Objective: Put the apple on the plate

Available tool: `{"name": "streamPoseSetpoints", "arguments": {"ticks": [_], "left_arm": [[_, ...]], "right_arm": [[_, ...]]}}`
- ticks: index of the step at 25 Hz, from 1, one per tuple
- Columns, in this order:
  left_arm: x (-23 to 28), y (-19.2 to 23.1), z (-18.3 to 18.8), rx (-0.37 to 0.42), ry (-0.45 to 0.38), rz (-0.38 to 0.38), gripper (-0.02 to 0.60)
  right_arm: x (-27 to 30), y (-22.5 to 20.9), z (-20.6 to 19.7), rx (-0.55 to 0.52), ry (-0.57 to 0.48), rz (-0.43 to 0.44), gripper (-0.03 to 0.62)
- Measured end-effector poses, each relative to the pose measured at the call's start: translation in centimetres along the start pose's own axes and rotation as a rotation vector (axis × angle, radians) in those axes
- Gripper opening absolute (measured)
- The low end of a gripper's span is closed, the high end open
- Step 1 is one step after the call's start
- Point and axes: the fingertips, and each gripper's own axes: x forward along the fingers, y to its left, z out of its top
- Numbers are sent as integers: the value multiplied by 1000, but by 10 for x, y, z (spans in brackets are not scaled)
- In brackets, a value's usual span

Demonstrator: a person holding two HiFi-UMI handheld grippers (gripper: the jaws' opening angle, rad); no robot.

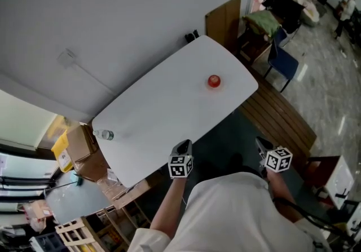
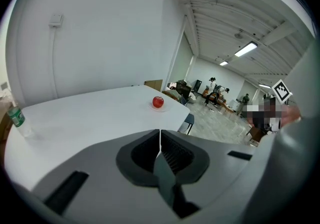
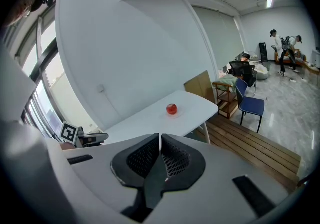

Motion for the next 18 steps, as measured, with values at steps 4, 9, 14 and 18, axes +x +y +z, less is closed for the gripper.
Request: {"name": "streamPoseSetpoints", "arguments": {"ticks": [4, 9, 14, 18], "left_arm": [[-3, -12, 2, -27, -16, 16, 5], [-4, -29, 1, -23, -15, 35, 2], [-6, -41, -2, -59, -21, 35, 2], [-4, -51, 1, -74, -27, 27, 2]], "right_arm": [[2, -6, 6, -3, -1, 22, 38], [4, -14, 16, -47, 7, 68, 37], [6, -23, 17, -80, 22, 99, 37], [4, -29, 26, -108, 15, 109, 35]]}}
